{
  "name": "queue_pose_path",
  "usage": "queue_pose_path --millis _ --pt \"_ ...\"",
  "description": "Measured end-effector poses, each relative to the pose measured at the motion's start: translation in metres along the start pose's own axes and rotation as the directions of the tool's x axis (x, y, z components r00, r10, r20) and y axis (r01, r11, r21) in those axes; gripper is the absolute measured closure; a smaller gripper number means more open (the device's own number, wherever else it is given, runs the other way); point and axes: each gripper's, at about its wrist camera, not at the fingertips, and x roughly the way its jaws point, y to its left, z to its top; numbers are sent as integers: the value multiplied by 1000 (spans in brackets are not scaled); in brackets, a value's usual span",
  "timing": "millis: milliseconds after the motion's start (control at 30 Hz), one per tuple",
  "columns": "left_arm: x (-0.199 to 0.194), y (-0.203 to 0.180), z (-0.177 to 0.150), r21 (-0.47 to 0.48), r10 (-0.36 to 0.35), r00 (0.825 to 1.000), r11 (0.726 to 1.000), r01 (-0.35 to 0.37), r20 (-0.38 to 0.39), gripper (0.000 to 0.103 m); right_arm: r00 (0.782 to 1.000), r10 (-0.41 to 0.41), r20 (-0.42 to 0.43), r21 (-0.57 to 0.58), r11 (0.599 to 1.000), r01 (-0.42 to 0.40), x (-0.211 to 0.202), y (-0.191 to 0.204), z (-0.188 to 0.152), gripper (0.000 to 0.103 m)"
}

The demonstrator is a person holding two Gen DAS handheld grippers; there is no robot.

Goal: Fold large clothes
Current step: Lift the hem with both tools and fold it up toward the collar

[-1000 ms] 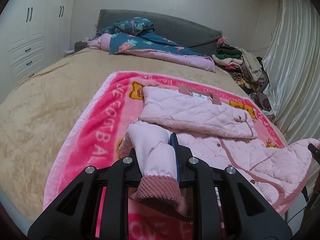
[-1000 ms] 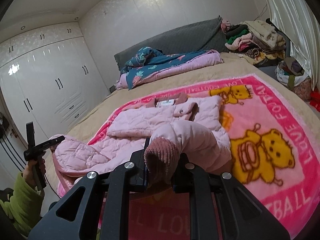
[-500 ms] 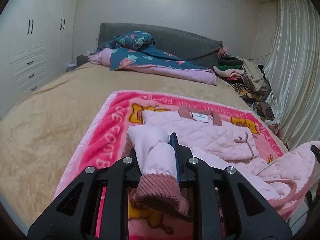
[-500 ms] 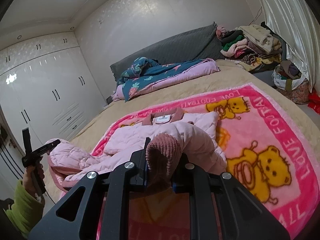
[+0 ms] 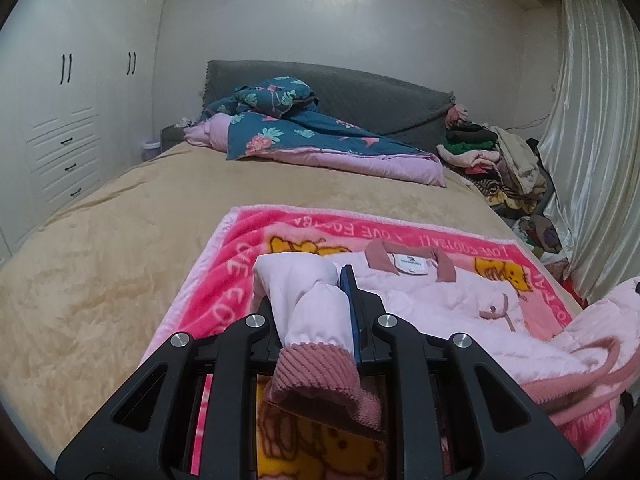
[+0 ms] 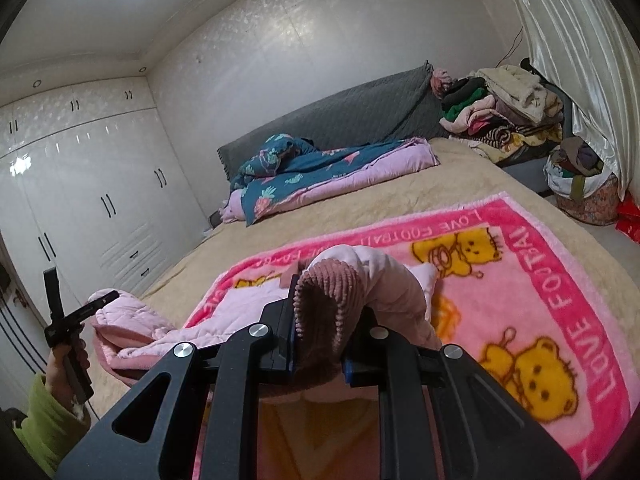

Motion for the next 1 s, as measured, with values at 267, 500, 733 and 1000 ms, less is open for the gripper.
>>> queue_pose_path --millis 267,500,733,1000 --pt "34 -9 -5 43 45 999 998 -44 -12 90 999 -30 -28 31 999 31 39 -17 4 88" --pt "58 -12 -8 59 67 998 996 -66 -15 90 997 -57 -45 49 997 59 63 -32 3 88" --pt "82 -15 -11 76 96 995 993 -94 -26 90 992 -92 -81 67 993 97 94 -50 1 88" --pt "113 -13 -14 79 123 991 990 -118 -55 88 982 -136 -129 74 986 146 130 -65 1 88"
